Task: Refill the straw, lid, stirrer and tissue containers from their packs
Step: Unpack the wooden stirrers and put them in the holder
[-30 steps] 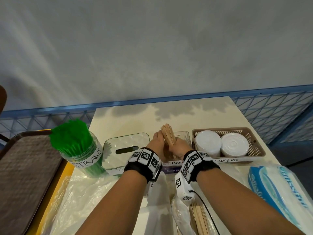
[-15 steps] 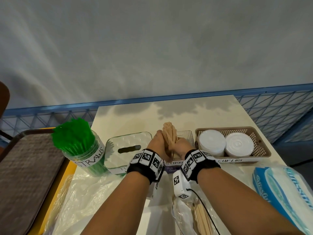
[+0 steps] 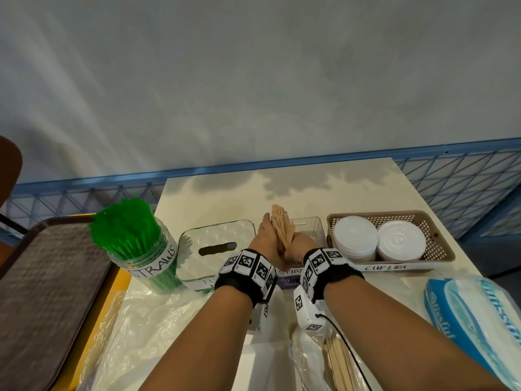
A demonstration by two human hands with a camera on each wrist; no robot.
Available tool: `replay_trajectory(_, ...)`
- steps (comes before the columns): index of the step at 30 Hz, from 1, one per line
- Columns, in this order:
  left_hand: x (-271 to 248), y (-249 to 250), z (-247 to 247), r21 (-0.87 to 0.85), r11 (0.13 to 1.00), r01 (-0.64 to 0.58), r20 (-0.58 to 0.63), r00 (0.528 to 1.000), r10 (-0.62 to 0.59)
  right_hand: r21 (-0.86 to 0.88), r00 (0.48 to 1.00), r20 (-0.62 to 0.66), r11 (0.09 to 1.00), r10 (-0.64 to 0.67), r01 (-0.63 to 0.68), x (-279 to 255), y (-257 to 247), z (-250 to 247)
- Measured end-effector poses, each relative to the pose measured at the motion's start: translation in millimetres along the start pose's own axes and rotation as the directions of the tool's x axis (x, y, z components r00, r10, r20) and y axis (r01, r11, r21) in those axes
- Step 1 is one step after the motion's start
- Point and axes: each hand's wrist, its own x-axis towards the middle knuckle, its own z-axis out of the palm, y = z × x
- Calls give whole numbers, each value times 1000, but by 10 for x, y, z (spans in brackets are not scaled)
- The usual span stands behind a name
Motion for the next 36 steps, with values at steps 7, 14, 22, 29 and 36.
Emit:
replay_trajectory(7,-10,56,-70,-117,986,-118,16,993,121,-76,999,27,996,-36,38,43,47,-33)
replay_trajectory(14,37,72,-195,-327,916,-232,72,961,269,-46,981,-9,981,-192,191,-39,98,-121)
replay_trajectory(22,25,158,-47,21,972,-233,-116,965,234,-35,987,-53,988,-152,151,-8,92,-61)
replay_trajectory(29,81,132,-17,359,883,-303,51,951,305,-207,993,2,971,-122,120,-65,42,-94)
replay_trajectory(36,59,140,-27,-10,942,-337,-90,938,334,-203,968,-70,954,-240,222,-14,63,-44)
